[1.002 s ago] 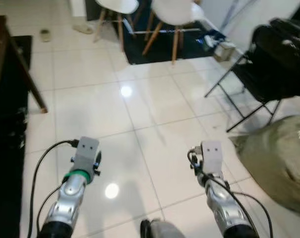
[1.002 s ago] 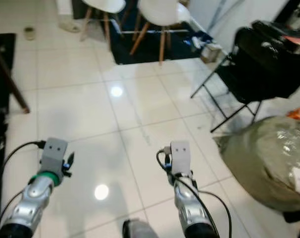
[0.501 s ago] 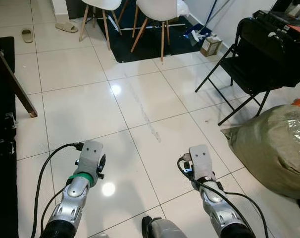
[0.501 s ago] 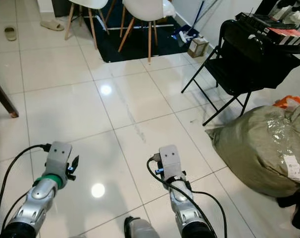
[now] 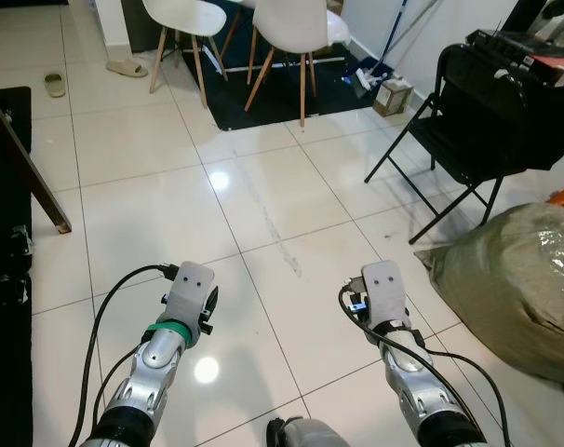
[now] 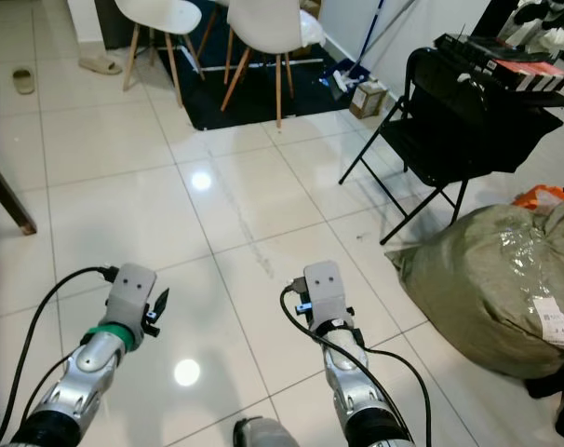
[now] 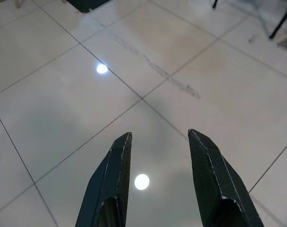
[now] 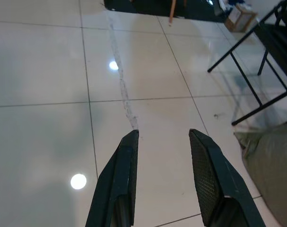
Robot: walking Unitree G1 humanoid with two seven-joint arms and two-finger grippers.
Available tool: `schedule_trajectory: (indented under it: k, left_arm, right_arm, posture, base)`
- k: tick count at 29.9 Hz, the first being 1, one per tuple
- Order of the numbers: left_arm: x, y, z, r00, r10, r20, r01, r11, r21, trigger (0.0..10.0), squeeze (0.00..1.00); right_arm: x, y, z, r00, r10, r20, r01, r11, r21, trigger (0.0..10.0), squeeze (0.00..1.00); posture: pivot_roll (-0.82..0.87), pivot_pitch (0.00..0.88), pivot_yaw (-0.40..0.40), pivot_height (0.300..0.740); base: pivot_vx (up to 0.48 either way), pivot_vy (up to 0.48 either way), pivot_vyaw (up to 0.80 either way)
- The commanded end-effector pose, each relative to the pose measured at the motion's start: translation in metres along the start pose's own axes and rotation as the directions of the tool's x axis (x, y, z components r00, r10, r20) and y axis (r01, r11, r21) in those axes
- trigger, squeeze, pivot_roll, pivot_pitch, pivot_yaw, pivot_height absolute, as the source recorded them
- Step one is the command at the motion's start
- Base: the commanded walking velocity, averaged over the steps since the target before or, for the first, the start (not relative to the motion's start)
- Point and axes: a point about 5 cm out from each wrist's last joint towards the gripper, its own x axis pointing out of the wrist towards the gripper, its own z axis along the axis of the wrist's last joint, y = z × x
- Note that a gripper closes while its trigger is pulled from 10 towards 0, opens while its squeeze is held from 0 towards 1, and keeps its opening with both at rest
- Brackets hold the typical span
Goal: Setting the table
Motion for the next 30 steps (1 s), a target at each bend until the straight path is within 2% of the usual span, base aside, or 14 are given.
schedule_trajectory:
  k: [1,30]
  left_arm:
    - [0.0023,-0.0054,0.0022,1.0,-0.027,0.008,0.027,1.0,0.013,10.0,0.0]
    - [0.007,-0.0081,0.0057,0.998,-0.059,0.035,0.058,0.998,0.04,10.0,0.0]
  right_arm:
    - [-0.0019,-0.0059,-0.0052,1.0,-0.023,-0.016,0.023,1.0,0.002,10.0,0.0]
    - [-0.0021,-0.0079,-0.0091,0.999,-0.047,-0.023,0.047,0.999,0.011,10.0,0.0]
  posture:
    - [-0.03,0.0,-0.025,0.74]
    - [-0.04,0.0,-0.014,0.74]
  base:
    - [0.446,0.0,0.0]
    - [0.458,0.0,0.0]
